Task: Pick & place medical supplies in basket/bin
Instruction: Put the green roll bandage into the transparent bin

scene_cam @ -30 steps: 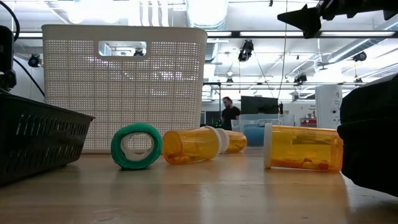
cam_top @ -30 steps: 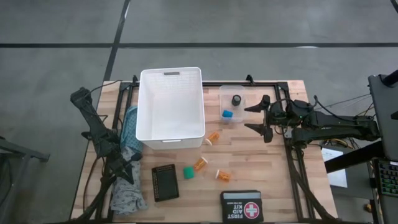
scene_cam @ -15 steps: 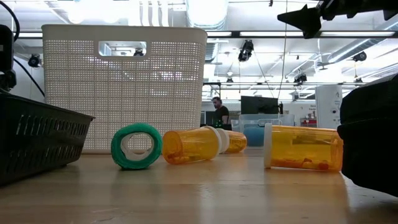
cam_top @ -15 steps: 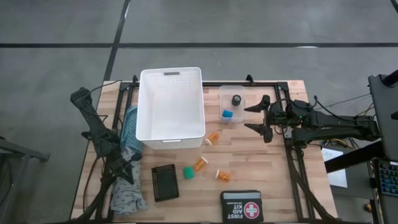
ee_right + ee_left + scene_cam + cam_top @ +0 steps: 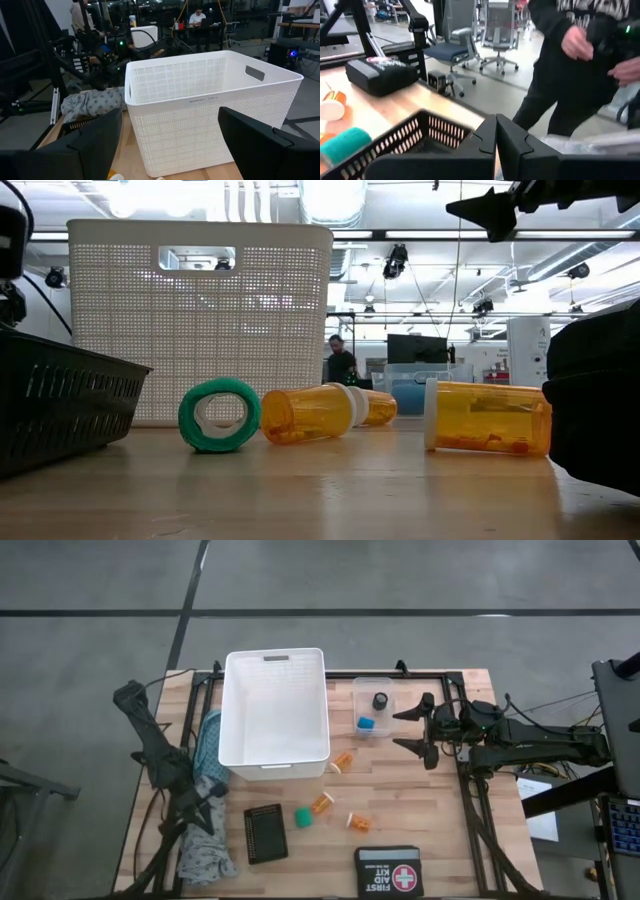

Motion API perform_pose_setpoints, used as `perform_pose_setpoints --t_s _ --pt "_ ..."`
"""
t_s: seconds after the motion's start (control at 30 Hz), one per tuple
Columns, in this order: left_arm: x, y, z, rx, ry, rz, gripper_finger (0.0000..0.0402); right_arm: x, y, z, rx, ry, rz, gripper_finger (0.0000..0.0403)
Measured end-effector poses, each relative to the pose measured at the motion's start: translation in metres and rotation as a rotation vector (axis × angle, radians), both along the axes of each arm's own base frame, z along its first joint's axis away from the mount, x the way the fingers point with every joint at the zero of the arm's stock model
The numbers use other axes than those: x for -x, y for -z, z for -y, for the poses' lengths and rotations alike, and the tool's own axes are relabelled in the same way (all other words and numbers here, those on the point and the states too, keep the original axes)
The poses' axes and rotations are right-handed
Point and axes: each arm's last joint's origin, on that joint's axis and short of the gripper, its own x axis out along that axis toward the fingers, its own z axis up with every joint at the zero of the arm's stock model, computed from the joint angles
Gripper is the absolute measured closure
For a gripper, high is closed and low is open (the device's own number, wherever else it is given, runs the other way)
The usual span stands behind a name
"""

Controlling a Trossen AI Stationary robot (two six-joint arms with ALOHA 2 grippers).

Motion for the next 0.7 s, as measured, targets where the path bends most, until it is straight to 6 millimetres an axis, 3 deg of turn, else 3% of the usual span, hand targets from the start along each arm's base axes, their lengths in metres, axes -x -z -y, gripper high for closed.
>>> perform_pose_setpoints --t_s 0.2,0.5,0.7 --pt "0.002 -0.034 -0.004 0.02 -0.053 -0.034 0.0391 0.0 0.0 0.0 0.0 0.0 0.0 0.0076" --pt "0.009 -0.111 -0.022 0.001 -0.206 -0.026 0.0391 0.0 0.0 0.0 0.0 0.0 0.0 0.0076" --pt "0.003 -0.148 -0.018 -0.175 -0.288 -0.076 0.0391 0.0 0.0 0.0 0.0 0.001 0.0 0.0076"
